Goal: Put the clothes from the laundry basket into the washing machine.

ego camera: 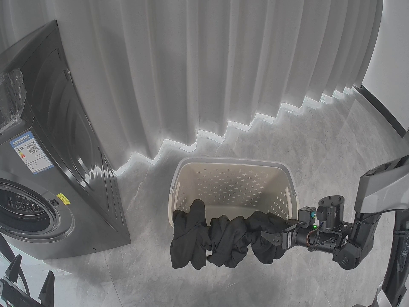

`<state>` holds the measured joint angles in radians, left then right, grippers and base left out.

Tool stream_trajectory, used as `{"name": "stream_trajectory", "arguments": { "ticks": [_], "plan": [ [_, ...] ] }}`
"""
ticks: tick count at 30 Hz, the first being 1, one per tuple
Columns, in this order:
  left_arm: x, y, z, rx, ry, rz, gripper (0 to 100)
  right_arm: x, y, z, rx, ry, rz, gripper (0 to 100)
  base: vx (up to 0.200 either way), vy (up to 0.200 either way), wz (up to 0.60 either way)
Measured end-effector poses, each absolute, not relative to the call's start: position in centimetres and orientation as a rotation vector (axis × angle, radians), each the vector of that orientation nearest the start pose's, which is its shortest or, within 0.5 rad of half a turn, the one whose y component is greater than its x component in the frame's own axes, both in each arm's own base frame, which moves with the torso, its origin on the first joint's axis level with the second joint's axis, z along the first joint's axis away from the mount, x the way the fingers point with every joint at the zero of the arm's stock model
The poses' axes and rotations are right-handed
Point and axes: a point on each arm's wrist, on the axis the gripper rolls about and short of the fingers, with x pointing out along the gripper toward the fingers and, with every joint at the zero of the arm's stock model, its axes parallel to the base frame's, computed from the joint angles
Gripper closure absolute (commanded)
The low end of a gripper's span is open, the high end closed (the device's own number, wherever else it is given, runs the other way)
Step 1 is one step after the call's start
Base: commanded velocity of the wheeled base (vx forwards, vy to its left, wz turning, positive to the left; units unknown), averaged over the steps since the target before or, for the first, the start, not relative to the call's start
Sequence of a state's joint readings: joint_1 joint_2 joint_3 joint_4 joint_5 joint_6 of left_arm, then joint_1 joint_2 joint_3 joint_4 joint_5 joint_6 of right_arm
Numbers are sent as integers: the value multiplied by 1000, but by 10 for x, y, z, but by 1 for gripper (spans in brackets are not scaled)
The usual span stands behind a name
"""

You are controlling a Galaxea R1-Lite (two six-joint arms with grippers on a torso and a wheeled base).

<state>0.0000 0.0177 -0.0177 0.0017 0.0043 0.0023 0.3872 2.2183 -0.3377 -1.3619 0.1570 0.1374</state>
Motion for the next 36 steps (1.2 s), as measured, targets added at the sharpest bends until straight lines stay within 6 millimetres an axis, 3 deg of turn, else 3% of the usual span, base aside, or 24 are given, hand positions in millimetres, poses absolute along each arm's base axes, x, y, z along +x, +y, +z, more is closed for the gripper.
{"name": "stream_trajectory", "arguments": {
  "ticks": [10,11,28,36],
  "plan": [
    [-23,0,81,2,2,4,0,271,116,-22,15,522,523,0,0,0,0],
    [-23,0,81,3,2,4,0,271,116,-23,14,521,524,100,0,0,0],
    [-23,0,81,2,2,4,0,274,117,-25,12,517,525,100,0,0,0],
    [-23,0,81,2,2,4,0,275,118,6,25,415,542,100,0,0,0]
  ]
}}
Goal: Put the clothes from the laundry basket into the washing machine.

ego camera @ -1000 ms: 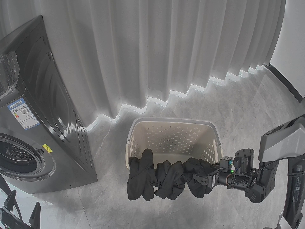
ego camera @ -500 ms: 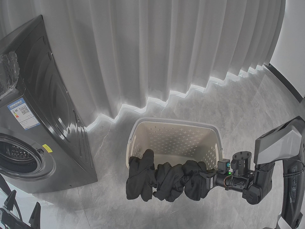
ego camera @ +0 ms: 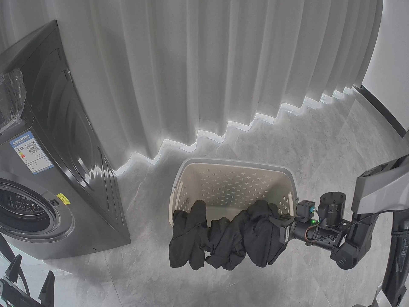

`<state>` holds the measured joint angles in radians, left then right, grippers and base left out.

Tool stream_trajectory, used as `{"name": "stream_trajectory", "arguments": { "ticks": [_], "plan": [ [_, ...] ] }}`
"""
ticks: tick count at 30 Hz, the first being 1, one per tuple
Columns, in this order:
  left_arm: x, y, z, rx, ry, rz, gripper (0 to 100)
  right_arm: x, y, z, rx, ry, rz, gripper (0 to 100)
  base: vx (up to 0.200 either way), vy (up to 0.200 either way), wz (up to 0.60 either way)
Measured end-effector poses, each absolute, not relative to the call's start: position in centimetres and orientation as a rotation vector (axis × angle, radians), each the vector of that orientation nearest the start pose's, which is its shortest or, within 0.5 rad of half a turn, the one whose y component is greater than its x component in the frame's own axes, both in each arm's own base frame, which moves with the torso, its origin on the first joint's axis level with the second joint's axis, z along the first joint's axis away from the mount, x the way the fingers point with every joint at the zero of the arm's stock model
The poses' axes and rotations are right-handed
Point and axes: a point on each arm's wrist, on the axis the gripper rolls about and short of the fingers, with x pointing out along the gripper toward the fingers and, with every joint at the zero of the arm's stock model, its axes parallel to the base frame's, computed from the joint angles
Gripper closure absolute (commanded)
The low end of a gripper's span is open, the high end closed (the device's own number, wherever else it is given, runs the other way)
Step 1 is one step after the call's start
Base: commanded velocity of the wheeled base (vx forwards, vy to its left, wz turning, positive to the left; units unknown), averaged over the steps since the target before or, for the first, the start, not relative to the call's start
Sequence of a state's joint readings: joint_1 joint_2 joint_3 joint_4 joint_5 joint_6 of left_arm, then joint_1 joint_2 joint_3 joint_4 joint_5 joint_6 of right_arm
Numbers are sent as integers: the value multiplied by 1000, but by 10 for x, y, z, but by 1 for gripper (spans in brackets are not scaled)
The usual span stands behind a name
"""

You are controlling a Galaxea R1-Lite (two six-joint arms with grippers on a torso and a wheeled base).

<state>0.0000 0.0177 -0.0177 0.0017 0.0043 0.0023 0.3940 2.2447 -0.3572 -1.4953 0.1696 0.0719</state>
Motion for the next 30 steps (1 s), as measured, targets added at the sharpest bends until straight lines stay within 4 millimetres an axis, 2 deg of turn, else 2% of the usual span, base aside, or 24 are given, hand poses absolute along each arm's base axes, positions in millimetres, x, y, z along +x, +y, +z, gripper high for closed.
{"name": "stream_trajectory", "arguments": {
  "ticks": [9,14,19,25,30],
  "plan": [
    [-23,0,81,3,2,4,0,251,127,67,62,241,610,100,0,0,0],
    [-23,0,81,3,1,4,0,226,140,105,111,125,678,100,0,0,0],
    [-23,0,81,2,2,4,0,190,156,140,213,25,780,100,0,0,0],
    [-23,0,81,1,2,5,0,151,165,170,340,-48,887,100,0,0,0],
    [-23,0,81,0,2,6,0,136,159,179,424,-58,912,100,0,0,0]
  ]
}}
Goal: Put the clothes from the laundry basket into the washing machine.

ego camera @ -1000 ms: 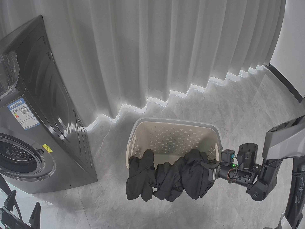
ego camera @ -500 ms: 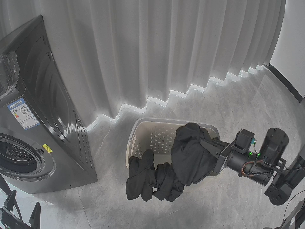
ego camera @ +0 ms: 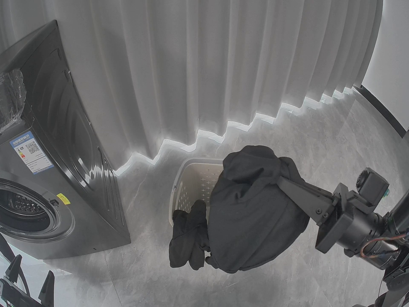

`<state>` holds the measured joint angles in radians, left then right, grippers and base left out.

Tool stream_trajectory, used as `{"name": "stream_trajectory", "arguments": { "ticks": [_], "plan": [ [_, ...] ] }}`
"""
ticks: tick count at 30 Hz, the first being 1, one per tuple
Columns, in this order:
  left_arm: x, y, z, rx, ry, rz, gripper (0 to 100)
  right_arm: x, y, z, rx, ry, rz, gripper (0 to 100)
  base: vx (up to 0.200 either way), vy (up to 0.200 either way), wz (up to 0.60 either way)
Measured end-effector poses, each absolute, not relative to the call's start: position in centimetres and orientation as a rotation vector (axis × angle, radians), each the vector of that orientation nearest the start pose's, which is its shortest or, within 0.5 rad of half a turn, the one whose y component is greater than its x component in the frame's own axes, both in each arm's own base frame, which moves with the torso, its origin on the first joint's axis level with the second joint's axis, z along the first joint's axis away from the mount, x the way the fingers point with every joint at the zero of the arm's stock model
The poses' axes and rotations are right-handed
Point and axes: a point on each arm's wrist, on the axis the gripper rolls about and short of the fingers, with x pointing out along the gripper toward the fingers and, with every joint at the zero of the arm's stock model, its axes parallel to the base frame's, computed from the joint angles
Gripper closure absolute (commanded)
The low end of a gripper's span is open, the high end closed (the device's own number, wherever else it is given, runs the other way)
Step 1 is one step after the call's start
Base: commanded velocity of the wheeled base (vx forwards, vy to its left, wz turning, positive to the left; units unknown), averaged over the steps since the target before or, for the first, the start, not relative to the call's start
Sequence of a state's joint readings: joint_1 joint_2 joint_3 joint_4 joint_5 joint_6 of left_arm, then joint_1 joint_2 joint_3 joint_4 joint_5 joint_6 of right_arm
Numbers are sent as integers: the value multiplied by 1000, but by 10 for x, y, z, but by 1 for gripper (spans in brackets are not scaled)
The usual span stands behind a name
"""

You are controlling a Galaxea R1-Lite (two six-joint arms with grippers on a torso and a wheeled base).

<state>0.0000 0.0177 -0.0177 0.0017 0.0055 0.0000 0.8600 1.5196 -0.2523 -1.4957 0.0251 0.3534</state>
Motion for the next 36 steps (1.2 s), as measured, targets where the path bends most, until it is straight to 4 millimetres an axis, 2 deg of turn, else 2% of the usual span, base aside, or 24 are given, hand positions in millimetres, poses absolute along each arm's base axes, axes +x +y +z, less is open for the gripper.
{"name": "stream_trajectory", "arguments": {
  "ticks": [5,10,23,30,36],
  "plan": [
    [-23,0,81,-3,2,6,0,126,148,177,431,-42,916,100,-120,0,0],
    [-23,0,81,-2,1,5,0,127,140,179,430,-64,904,100,-200,0,0],
    [-23,0,81,-2,2,5,0,129,141,181,429,-75,918,100,-200,0,0],
    [-23,0,81,-2,1,5,0,136,140,175,406,-39,983,100,0,0,0],
    [-23,0,81,-2,2,6,0,137,132,166,366,26,1113,100,0,0,0]
  ]
}}
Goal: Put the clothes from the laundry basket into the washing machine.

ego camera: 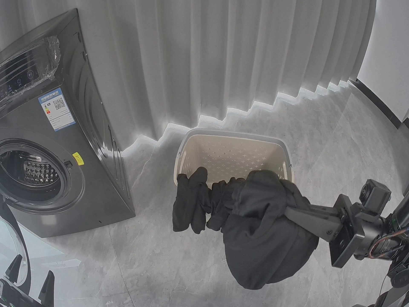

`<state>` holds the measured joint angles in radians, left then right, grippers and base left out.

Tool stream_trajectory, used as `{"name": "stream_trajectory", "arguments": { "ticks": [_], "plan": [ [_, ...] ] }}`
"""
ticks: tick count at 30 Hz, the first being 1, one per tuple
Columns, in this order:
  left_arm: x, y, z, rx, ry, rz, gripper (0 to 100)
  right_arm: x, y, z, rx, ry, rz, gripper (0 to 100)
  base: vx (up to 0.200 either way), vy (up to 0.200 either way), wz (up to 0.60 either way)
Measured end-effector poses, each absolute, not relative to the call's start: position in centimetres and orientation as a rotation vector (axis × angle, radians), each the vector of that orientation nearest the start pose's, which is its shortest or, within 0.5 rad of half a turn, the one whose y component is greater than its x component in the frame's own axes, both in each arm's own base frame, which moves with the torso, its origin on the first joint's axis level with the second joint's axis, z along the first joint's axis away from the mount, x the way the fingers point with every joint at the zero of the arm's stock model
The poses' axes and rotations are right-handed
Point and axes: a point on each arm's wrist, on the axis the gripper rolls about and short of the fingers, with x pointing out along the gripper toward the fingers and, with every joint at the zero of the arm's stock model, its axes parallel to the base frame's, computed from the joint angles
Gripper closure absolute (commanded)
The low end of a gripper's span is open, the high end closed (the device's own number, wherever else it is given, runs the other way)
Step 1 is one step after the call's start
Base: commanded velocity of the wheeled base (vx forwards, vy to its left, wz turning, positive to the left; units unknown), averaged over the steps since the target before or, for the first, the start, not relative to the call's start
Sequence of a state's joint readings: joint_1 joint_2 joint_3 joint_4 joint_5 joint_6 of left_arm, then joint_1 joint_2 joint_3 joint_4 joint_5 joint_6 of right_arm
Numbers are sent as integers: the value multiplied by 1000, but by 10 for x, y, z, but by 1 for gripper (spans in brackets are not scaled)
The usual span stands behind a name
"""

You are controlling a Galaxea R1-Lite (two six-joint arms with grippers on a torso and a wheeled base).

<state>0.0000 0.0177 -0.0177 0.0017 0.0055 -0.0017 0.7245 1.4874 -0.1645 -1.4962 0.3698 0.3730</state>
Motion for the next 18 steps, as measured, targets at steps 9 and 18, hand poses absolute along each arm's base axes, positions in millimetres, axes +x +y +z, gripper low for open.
{"name": "stream_trajectory", "arguments": {
  "ticks": [9,18],
  "plan": [
    [-23,0,81,-1,1,6,0,143,124,165,377,34,1117,100,0,0,0],
    [-23,0,81,-1,1,6,0,137,130,168,376,19,1149,100,0,0,533]
  ]
}}
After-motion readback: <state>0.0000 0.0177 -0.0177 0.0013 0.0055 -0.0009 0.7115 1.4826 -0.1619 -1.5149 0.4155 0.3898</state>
